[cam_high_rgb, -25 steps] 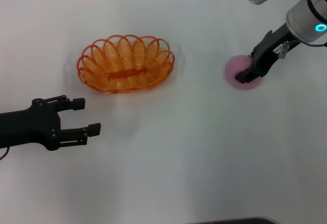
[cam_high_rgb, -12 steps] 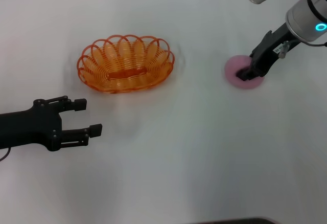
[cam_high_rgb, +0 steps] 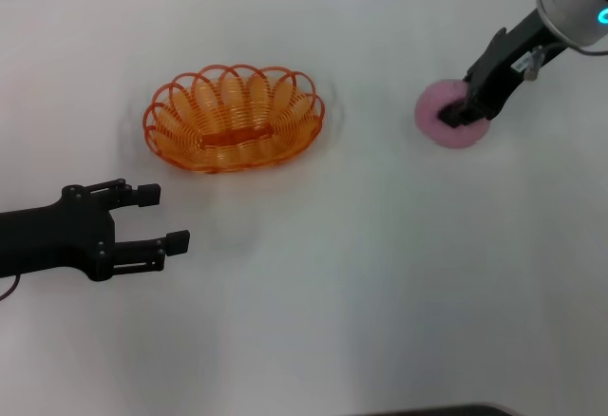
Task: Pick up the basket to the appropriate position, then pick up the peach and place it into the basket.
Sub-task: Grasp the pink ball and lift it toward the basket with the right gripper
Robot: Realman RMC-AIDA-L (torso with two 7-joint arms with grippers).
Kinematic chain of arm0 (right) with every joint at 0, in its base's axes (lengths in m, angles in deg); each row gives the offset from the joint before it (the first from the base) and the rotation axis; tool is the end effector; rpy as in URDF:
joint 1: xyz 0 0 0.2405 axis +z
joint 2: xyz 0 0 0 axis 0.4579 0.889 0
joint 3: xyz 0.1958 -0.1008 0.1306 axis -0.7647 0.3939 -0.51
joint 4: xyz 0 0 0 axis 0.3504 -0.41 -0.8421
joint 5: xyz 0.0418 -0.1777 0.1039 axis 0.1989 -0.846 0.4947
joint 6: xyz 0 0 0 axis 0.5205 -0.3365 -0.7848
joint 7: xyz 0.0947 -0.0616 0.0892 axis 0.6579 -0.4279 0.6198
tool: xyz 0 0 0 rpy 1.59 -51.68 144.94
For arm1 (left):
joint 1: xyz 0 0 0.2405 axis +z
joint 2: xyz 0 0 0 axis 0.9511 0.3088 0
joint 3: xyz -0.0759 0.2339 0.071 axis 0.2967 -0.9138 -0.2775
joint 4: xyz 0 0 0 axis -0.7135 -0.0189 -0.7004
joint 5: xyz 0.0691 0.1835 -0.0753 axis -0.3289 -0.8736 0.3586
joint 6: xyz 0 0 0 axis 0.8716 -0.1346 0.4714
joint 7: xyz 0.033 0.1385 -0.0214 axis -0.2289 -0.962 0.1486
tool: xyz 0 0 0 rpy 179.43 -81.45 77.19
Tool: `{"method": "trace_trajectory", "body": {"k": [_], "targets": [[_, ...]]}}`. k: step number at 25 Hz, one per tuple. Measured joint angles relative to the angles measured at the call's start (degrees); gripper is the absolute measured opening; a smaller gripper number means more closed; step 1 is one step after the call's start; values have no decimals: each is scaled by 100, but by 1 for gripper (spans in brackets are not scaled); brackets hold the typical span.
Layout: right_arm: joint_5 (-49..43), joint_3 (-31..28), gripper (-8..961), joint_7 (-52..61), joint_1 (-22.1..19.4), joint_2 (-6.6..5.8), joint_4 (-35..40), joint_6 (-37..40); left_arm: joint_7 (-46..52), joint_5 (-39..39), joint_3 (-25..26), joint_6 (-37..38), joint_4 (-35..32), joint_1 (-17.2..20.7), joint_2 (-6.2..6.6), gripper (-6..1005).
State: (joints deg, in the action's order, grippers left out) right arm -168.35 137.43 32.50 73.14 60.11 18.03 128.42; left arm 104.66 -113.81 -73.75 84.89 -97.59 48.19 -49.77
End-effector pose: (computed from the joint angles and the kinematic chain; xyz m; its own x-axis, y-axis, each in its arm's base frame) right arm 0.1995 0.3877 0.0172 0.8074 -0.5006 0.3123 -0.4009 -0.8538 -0.3322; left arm -0.3021 0.2676 -0.0051 0.7944 0.4385 0.4203 0.5149 -0.8532 -0.0831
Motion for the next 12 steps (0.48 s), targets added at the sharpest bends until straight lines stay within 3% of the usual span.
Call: {"method": "trace_trajectory", "body": {"k": [7, 12], "targets": [[-7, 74, 274, 111, 71, 0, 792, 610, 30, 0, 5, -5, 8, 10, 0, 824], [6, 74, 276, 105, 87, -1, 907, 687, 45, 9, 3, -5, 8, 10, 0, 824]]}}
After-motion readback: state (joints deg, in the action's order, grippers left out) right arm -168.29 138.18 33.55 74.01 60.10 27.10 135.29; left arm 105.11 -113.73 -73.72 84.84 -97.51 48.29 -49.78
